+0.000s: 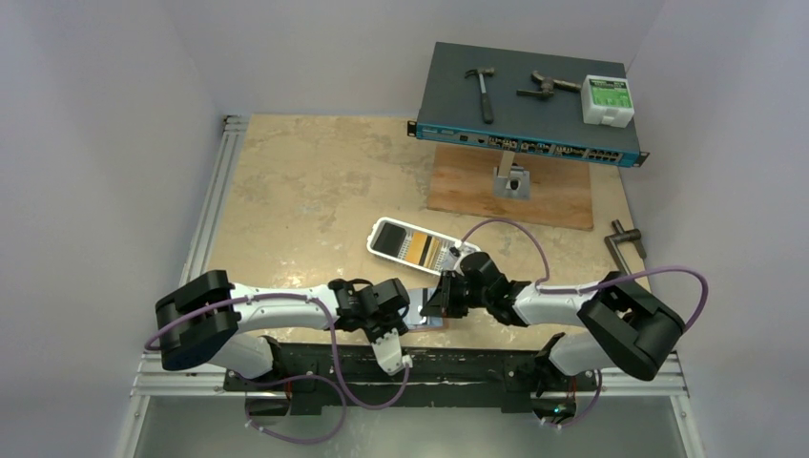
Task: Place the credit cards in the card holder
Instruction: Insert the credit card into the card holder.
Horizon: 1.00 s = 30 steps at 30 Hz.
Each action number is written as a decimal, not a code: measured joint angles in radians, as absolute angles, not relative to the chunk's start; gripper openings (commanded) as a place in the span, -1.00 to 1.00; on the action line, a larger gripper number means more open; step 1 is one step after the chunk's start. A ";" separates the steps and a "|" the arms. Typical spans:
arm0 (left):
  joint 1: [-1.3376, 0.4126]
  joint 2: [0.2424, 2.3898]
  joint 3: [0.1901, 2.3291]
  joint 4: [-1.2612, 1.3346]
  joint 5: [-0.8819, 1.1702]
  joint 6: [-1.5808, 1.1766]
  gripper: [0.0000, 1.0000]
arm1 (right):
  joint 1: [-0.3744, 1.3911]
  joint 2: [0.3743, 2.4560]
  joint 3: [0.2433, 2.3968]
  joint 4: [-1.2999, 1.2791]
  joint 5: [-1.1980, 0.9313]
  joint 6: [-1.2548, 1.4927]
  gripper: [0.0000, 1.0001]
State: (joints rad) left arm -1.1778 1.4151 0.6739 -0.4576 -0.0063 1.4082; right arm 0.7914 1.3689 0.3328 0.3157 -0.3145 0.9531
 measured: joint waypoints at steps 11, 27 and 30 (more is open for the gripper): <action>-1.180 1.414 0.672 -0.455 -0.010 1.405 -0.24 | 0.791 1.383 0.334 0.344 -0.327 0.953 -0.98; -1.183 1.414 0.672 -0.456 -0.014 1.405 -0.26 | 0.783 1.391 0.293 0.395 -0.383 0.953 -0.99; -1.185 1.414 0.672 -0.456 -0.018 1.404 -0.17 | 0.782 1.417 0.307 0.409 -0.401 0.949 -0.99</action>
State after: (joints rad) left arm -1.1854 1.4143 0.6720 -0.4557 -0.0181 1.4044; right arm 0.7822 1.4166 0.3069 0.4088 -0.4011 0.9493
